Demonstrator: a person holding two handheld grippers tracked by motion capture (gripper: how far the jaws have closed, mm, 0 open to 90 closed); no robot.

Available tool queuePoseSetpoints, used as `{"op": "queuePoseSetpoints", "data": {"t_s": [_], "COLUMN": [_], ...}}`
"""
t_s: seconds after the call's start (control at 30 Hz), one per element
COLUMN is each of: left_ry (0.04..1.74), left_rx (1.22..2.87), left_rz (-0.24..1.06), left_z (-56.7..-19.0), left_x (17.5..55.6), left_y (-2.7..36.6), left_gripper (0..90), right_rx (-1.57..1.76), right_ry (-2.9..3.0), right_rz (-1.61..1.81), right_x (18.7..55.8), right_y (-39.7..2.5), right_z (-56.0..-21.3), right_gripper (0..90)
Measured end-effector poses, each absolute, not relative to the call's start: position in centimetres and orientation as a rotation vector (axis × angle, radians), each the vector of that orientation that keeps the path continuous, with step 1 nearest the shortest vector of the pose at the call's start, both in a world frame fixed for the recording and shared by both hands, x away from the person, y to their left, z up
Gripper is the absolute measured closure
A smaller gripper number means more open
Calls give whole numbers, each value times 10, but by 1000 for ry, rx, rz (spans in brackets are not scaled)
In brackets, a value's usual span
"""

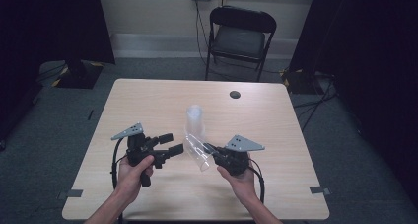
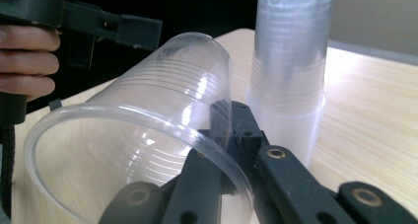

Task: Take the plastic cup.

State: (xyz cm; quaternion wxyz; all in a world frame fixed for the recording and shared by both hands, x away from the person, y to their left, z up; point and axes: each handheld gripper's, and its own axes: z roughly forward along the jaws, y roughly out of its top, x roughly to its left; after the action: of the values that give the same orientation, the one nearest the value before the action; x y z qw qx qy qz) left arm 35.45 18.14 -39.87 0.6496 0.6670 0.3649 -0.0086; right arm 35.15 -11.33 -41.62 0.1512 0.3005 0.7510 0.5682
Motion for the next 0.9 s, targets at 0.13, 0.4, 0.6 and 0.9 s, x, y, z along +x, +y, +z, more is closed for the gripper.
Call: {"op": "queuePoseSetpoints", "data": {"t_s": [0.13, 0.4, 0.6, 0.9], "left_ry": [805, 743, 653, 571], "left_rx": [1556, 1698, 1769, 1862], "left_rz": [40, 123, 133, 195], "left_z": [-400, -401, -403, -409], "left_x": [352, 347, 344, 339], "left_y": [177, 171, 166, 159], "left_gripper": [158, 158, 156, 169], "right_rx": [888, 993, 1043, 1078], "right_ry": [2181, 2293, 2383, 2544], "right_rz": [1636, 1592, 1556, 1458], "right_x": [354, 358, 360, 366], "right_y": [-117, -126, -130, -128], "right_z": [-416, -413, -410, -414], "right_gripper": [900, 900, 900, 900]}}
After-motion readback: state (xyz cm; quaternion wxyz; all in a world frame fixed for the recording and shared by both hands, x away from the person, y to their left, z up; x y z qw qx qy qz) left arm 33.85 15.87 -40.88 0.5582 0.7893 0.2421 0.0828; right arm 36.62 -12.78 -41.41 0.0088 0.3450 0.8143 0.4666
